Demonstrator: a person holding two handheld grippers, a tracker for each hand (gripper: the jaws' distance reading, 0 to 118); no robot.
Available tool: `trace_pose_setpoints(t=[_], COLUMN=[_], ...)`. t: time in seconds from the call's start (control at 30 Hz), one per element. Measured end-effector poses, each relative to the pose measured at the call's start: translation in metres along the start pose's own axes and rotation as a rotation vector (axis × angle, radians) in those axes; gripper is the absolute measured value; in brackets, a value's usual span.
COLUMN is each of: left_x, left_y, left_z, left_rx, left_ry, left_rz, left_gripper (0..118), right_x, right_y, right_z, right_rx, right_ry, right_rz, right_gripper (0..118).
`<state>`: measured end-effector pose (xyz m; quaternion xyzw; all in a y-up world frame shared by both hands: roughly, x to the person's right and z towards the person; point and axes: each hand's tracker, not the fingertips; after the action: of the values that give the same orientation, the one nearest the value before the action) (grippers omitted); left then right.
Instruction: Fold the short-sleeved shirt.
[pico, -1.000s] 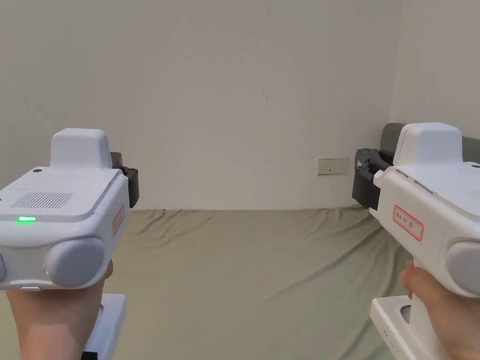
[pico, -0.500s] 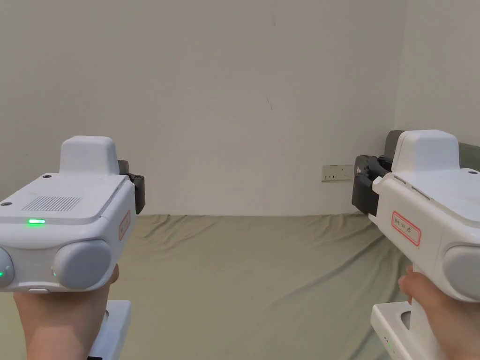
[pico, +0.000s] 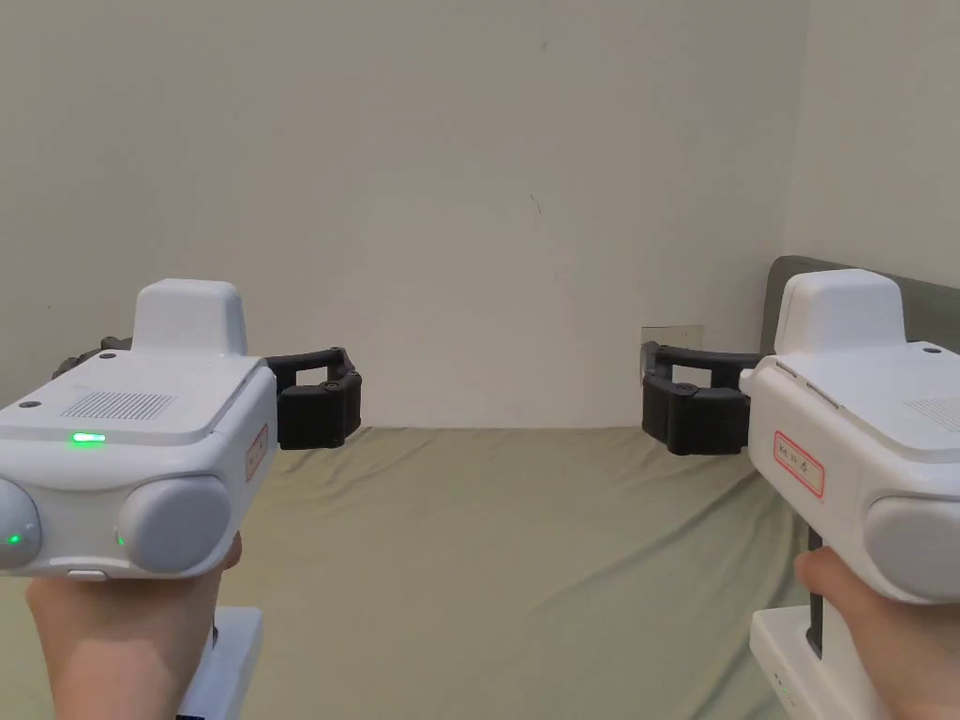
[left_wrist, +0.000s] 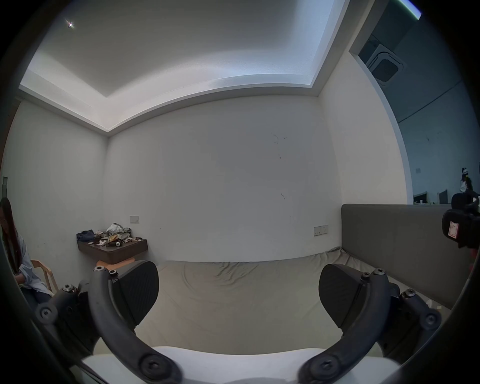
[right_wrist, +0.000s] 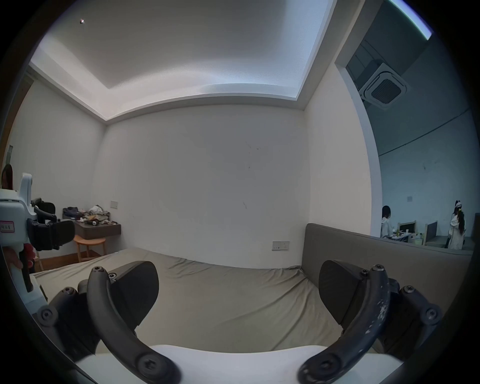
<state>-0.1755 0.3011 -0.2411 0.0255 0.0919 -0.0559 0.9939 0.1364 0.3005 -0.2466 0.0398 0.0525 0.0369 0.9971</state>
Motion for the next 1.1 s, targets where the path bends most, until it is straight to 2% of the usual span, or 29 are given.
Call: trace_pose_setpoints(t=[0.2,0.63,0.77,0.93,1.1], left_x=[-0.0005,-0.0020,-0.0021,-0.0037,-0.0049], left_y=[-0.0006,0.0031,0.0017,0.0018,0.0035], left_z=[-0.0003,0.0016,0.0009,-0.0002,0.0002], left_rx=[-0.001,0.019,0.008,0.001,0.004], left_ry=[-0.002,0.010,0.010,0.013,0.017], left_rz=[0.009,0.016,0.016,0.014,0.021], left_gripper=[118,118,118,118,118], right_x=[0.0053,0.0063,0.0063,0.0020,0.0018], right_y=[0.0010,0.0054,0.0057,0.0069,0.0071], right_z=[0.0045,0.0060,0.0052,0.0037,0.0024], right_rx=[0.014,0.025,0.023,0.018,0.013], right_ry=[-0.011,-0.049,-0.034,-0.039,-0.032], right_rz=[-0.029,-0.014,-0.027,0.009,-0.005], right_gripper=[118,118,118,118,118])
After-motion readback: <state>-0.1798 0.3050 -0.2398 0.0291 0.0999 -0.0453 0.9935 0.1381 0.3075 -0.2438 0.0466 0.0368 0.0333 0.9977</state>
